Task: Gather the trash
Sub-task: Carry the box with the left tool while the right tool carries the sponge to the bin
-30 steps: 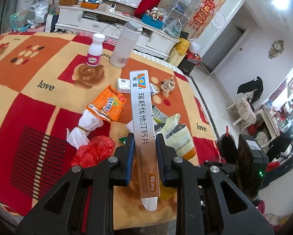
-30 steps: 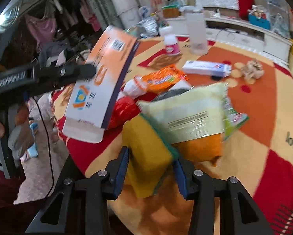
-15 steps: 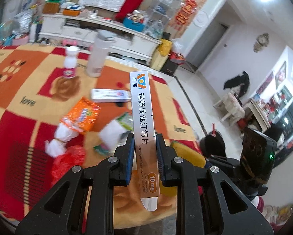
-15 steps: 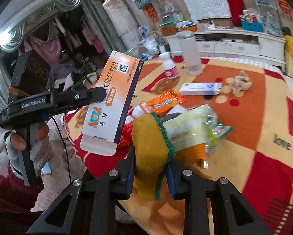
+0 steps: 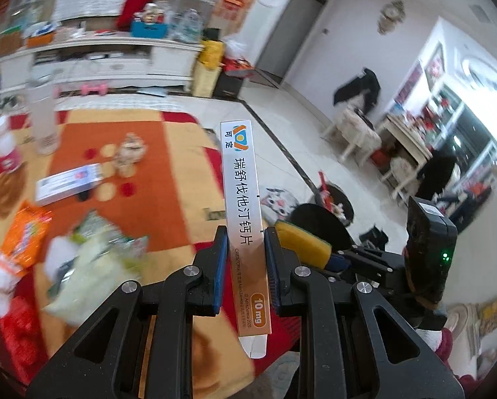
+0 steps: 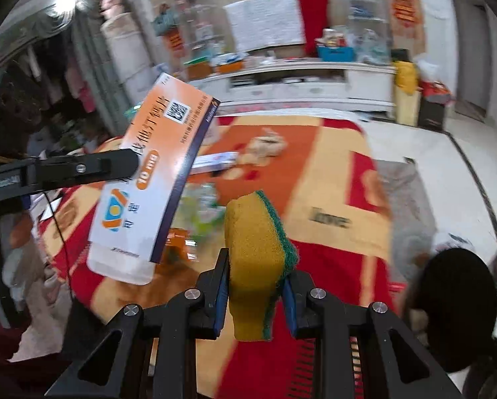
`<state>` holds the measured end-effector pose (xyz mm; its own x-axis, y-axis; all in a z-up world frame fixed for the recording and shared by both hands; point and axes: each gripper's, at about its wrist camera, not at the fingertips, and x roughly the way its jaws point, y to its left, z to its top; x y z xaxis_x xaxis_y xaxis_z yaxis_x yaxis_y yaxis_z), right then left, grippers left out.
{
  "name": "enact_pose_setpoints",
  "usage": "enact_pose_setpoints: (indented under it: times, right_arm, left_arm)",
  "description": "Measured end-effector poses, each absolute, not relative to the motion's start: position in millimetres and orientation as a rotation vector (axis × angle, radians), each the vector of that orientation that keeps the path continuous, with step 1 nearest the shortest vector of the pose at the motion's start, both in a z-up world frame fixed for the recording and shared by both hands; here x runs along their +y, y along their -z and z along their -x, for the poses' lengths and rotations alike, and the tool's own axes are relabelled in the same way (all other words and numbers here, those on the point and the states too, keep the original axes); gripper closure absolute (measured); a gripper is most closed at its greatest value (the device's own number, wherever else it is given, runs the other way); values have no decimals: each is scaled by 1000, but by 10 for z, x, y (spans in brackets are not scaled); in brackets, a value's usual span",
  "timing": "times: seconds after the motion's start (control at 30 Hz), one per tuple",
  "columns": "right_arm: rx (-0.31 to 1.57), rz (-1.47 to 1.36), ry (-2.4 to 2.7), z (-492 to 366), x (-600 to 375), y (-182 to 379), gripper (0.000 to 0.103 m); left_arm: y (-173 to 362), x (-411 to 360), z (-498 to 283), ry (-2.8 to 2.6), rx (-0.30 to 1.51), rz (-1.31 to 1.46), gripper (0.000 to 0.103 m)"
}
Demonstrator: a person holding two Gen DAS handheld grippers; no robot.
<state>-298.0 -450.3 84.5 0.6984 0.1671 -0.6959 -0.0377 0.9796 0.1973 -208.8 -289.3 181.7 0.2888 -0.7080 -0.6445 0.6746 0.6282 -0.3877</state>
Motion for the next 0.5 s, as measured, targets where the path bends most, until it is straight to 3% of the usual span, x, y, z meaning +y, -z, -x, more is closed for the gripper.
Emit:
enact_pose_setpoints:
  times: [0.5]
  right_arm:
    - [814, -264, 191, 3463, -5858, -628, 77]
  left_arm:
    - [-1453, -4441, 2270, 1077, 977, -45, 84]
